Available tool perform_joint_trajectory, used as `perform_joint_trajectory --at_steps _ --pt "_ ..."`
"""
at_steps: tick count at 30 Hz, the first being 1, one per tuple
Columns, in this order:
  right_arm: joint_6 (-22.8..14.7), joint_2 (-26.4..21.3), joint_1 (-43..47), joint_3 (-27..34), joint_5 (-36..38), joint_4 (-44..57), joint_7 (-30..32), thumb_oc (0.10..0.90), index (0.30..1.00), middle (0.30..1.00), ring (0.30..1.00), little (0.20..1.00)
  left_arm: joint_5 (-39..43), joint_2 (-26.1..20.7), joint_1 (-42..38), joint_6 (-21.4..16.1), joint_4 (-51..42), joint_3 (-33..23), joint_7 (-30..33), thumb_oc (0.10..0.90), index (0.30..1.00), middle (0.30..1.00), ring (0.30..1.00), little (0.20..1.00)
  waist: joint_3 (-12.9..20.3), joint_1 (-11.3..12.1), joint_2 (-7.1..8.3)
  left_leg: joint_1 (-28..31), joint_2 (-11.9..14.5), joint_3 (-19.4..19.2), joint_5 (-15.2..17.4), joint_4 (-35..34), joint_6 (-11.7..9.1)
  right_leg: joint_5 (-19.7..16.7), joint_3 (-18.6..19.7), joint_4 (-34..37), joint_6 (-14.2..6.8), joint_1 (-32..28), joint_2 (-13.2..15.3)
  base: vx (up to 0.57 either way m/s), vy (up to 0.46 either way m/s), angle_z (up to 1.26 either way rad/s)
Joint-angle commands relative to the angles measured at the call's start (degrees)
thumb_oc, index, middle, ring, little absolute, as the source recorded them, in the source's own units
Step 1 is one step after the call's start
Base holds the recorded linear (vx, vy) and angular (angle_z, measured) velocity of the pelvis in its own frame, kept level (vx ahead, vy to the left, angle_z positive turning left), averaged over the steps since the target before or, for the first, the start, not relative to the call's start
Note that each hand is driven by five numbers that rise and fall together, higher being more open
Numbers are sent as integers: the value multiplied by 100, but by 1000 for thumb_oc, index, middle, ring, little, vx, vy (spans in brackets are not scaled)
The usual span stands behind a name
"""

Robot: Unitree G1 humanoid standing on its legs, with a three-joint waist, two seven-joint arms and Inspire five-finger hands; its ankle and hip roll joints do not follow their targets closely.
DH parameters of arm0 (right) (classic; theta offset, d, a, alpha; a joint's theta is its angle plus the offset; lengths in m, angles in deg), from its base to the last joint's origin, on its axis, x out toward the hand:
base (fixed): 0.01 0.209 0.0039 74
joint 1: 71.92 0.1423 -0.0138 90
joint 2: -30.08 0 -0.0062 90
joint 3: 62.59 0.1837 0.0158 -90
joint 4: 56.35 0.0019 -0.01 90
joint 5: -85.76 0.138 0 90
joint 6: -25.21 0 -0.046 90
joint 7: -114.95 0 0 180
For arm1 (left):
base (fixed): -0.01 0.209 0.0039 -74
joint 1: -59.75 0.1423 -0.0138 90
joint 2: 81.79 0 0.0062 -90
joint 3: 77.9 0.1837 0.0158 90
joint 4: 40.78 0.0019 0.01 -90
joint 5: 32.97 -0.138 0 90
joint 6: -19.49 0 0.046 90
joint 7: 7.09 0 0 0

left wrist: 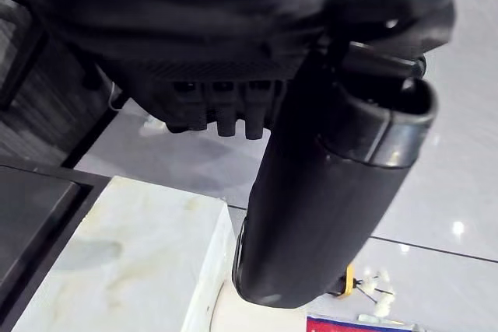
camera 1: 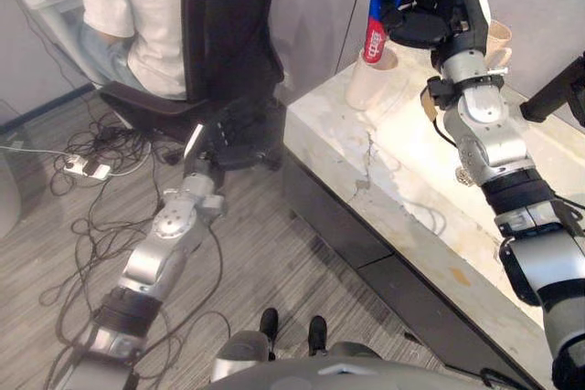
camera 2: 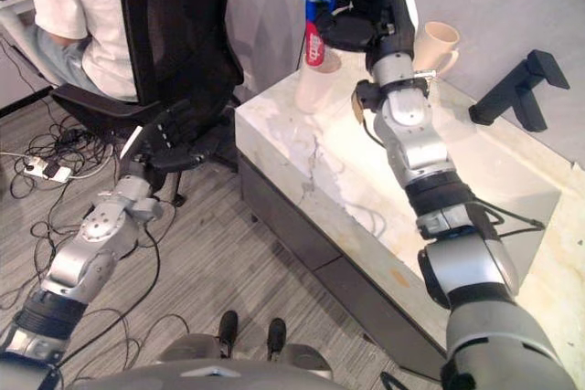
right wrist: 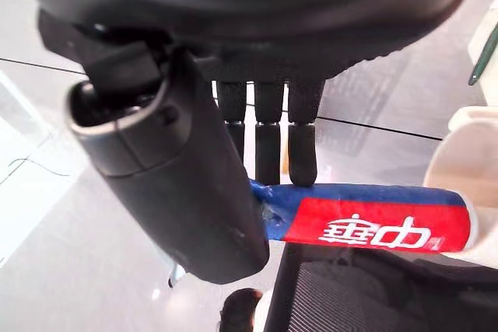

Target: Organize the bathroom.

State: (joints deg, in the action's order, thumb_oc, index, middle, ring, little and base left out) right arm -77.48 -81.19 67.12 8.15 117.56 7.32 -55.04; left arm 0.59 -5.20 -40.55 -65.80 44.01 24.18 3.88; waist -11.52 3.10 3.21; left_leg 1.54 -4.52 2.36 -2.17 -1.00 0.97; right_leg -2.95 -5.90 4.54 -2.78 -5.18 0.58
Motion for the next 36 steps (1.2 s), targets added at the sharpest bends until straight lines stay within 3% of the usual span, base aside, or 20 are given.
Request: perform_joint_trajectory --at_steps 1,11,12,13,18,21,24,36 --pt "-752 -22 473 544 -105 141 125 400 300 300 300 300 -85 -135 175 -401 -628 -214 -179 800 900 900 900 900 708 25 -167 150 -18 -541 605 371 -165 558 -5 -411 -195 152 -417 62 -16 1" --pt "-646 160 160 642 -218 177 72 400 300 300 300 300 -60 -129 277 -264 -591 -292 -219 800 900 900 900 900 651 -8 -234 142 3 -552 630 402 -138 624 33 -508 -184 170 -415 57 -13 -1" --pt "-623 169 119 645 -151 173 56 461 392 392 392 392 -75 -126 292 -264 -590 -296 -218 800 900 900 900 900 639 -12 -240 132 6 -568 636 425 -141 633 25 -521 -181 170 -411 36 6 -3" --pt "-488 213 57 663 -183 189 105 800 900 900 900 900 -43 -139 297 -266 -607 -302 -197 800 900 900 900 900 612 -20 -251 121 3 -588 670 488 -142 664 23 -556 -174 167 -412 0 0 0" --pt "-30 265 -18 607 -168 -3 73 800 900 900 900 900 -53 -124 207 -307 -567 -248 -162 800 900 900 900 900 577 -48 -242 113 2 -615 675 519 -147 669 9 -587 -174 168 -401 -11 5 -1" --pt "386 283 -42 578 302 -195 -64 800 900 900 900 900 -69 -111 161 -338 -527 -239 -194 800 900 900 900 900 576 -56 -223 105 -2 -639 676 550 -153 678 2 -620 -171 171 -394 -27 12 -4" --pt "536 348 4 595 603 -385 -78 800 900 900 900 900 -74 -101 118 -296 -502 -209 -145 800 900 900 900 900 587 -48 -207 116 -2 -640 687 559 -157 671 0 -596 -158 144 -404 -12 4 -1" --pt "930 290 173 665 625 -631 82 800 900 900 900 900 -61 -79 5 -301 -451 -124 -20 800 900 900 900 900 612 -95 -208 128 6 -646 570 426 -164 541 51 -531 -167 198 -395 -74 22 -2"
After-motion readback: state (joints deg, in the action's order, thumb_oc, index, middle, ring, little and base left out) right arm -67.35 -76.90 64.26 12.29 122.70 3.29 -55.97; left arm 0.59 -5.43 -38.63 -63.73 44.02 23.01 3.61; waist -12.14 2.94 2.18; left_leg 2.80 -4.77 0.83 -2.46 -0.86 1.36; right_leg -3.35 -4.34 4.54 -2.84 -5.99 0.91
